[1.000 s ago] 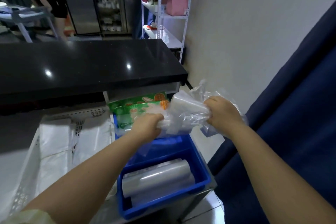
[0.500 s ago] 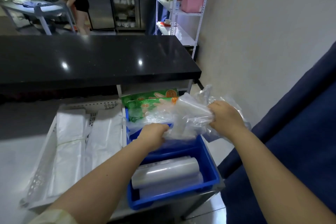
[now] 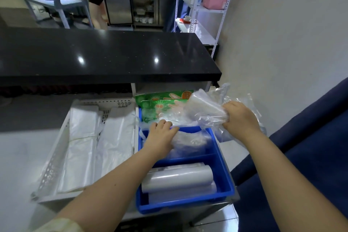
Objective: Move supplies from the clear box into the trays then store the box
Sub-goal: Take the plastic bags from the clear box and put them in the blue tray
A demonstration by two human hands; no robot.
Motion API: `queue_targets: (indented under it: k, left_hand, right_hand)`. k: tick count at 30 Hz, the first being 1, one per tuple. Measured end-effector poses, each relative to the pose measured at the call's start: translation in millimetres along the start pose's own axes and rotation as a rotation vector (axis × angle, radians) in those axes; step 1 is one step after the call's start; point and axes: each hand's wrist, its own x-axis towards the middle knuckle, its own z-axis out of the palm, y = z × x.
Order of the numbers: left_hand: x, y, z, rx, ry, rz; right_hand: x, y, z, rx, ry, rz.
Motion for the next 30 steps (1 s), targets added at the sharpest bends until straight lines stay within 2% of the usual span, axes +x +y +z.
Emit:
queue_targets:
  k: [3, 7, 9, 11, 13, 17, 21, 25, 28, 30]
  left_hand:
    - [-2.5, -21.9, -18.9, -0.067, 0.131, -0.075]
    - [-12.1, -69.3, -62.4, -0.168, 0.407, -0.277]
    - [-21.1, -90.6, -75.6, -0.259, 0.52, -0.367]
    - [-30.2, -101.6, -79.4, -0.349, 0.552, -0.4]
    - [-38.0, -100.7, -75.8, -0.408, 0.46, -0.322]
    - [-45.9, -75.3, -55.2, -0.543, 0.107, -0.121]
    - [-35.1, -51.3, -29.7, -0.396, -0.102, -0.088]
    - [-27.6, -41.4, -17.8, -0.259, -0.128, -0.078]
    - [-26.7, -39.6, -13.5, -0.27, 0.024, -0.071]
    - [-27.4, -37.4, -12.6, -0.318, -0.009, -0.055]
  right_hand:
    - [8.8, -16.5, 3.7, 0.029, -0.008, -0.042]
    - [17.1, -64.7, 26.3, 0.048, -0.017, -0.166]
    - [15.8, -92.3, 47.4, 0.045, -0.101, -0.229]
    - [11.7, -114.0, 69.5, -0.004, -0.261, -0.268]
    - [6.2, -122.6, 87.1, -0.083, -0.407, -0.295]
    - [0.1, -109.9, 98.9, -0.08, -0.493, -0.286]
    - [-0.9, -98.1, 101.9, -0.039, -0.622, -0.268]
    - [10.9, -96.2, 107.9, -0.047, -0.799, -0.19]
    - [17.1, -102.0, 116.4, -0.071, -0.764, -0.191]
    - [11.9, -104.6, 123.8, -0.014, -0.799, -0.187]
